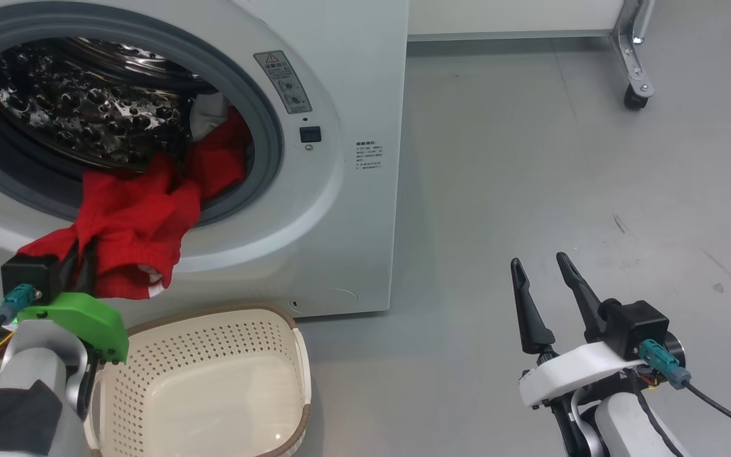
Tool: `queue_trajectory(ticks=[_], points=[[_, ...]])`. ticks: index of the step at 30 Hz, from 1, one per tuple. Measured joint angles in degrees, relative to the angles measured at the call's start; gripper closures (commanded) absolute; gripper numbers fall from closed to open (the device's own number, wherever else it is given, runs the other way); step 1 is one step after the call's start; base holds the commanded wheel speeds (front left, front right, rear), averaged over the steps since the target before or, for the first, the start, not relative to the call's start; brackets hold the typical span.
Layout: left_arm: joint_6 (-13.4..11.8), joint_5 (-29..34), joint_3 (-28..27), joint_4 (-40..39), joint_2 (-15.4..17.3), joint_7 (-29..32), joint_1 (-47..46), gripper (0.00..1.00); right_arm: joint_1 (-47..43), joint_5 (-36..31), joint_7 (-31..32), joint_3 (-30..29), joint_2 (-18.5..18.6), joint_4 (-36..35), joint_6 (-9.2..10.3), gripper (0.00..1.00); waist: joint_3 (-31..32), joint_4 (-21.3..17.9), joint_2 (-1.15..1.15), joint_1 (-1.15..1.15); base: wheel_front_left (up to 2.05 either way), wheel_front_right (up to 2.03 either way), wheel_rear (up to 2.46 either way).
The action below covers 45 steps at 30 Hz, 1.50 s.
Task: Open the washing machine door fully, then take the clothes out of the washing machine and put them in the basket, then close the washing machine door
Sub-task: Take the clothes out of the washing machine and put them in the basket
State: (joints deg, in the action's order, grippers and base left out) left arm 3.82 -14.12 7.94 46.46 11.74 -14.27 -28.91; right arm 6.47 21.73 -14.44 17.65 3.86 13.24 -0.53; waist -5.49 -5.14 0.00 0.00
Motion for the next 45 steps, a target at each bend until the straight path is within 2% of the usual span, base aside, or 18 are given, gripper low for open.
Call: queue_trajectory(ticks=[4,10,19,33,45], points=[[-0.05,0.00,-0.49,-3.90,0.00,-0.01,0.76,1.00,0.00,-0.20,0.00,-0.29,0.01,-0.29,-0.09,0.00,0.36,0.42,0.00,0.00,0.00,0.00,0.00],[-0.51,0.01,-1.86,-13.77,-0.15,-0.01,1.02,1.00,-0.01,-0.21,0.00,-0.53,-0.02,-1.08,-0.44,0.00,0.31,0.75,0.00,0.00,0.00,0.00,0.00],[-0.66,0.01,-3.13,-21.09,-0.87,-0.18,4.45,1.00,-0.10,-0.22,0.00,-0.67,-0.07,-1.82,-0.60,0.00,-0.55,0.88,0.00,0.00,0.00,0.00,0.00],[0.01,0.44,-0.33,-19.08,-1.16,-0.07,11.59,1.00,-0.01,-1.18,0.00,0.11,-0.19,-2.75,-0.92,0.00,-4.27,0.17,0.00,0.00,0.00,0.00,0.00],[0.79,1.64,1.82,-17.38,-0.67,1.91,11.84,1.00,1.82,-2.81,0.00,0.66,-0.26,-4.91,-0.48,0.00,-11.47,-1.58,0.00,0.00,0.00,0.00,0.00]])
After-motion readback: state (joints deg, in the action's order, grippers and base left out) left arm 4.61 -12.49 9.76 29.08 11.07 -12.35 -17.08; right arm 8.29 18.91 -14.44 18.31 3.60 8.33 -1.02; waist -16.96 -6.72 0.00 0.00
